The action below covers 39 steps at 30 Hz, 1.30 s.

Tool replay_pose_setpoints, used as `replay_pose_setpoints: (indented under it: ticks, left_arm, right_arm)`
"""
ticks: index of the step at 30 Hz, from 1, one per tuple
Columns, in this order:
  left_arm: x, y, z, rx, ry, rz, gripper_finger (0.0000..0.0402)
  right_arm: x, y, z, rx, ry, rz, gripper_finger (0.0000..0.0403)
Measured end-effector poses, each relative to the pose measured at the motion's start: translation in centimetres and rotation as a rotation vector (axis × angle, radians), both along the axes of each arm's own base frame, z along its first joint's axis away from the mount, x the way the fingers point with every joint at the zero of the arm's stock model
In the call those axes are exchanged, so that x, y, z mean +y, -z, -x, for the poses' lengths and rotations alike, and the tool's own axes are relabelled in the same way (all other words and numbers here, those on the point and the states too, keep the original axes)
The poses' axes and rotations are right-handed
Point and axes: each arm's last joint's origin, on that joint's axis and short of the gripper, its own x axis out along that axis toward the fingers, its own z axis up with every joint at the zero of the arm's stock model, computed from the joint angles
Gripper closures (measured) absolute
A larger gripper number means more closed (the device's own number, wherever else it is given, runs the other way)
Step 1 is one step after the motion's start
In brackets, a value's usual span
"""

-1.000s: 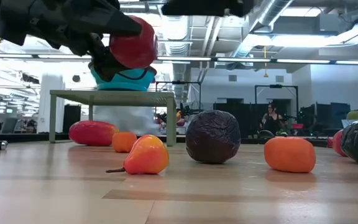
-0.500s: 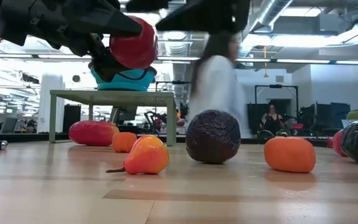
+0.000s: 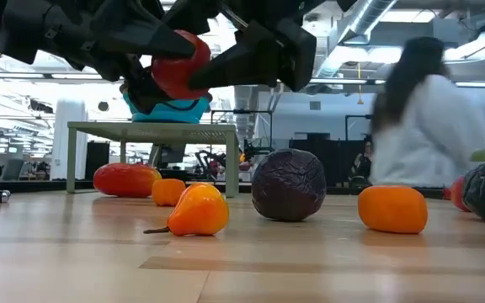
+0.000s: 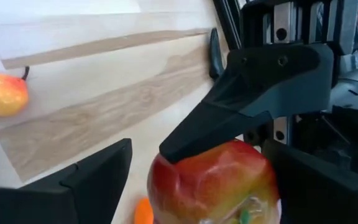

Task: Pick & Place Fruit
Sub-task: Put the red apple into the blue strainer bowl on the shelf

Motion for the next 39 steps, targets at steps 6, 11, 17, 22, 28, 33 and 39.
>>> replay_pose_setpoints:
  ticks: [6, 11, 17, 22, 28, 33, 39]
  left_arm:
    - [0.0, 0.0, 0.0, 0.002, 0.006, 0.001, 0.0115]
    - [-0.1, 0.0, 0.0, 0.003, 0.010, 0.001, 0.0115]
    - [0.0, -0.1, 0.0, -0.006, 0.008, 0.003, 0.0115]
    - [-0.2, -0.4, -0.1, -0.027, 0.032, 0.014, 0.0115]
    - [-0.3, -0.3, 0.0, -0.019, 0.060, 0.015, 0.0115]
    - [-0.3, -0.3, 0.0, -0.024, 0.062, 0.016, 0.0115]
    - [-0.3, -0.4, 0.0, -0.028, 0.064, 0.015, 0.0115]
  right_arm:
    - [0.8, -0.6, 0.9, 0.022, 0.028, 0.046, 0.0072]
    - [1.2, -0.8, 1.3, 0.026, 0.060, 0.070, 0.0081]
    - [0.6, -0.8, 1.0, 0.011, 0.117, 0.047, 0.0081]
    - [0.2, -0.3, 0.9, 0.028, 0.103, 0.101, 0.0081]
    - [-0.1, 0.4, 0.5, 0.031, 0.093, 0.128, 0.0085]
    - [0.5, 0.3, 0.5, 0.014, 0.081, 0.125, 0.0109]
    - [0.8, 0.2, 0.6, 0.009, 0.079, 0.124, 0.0146]
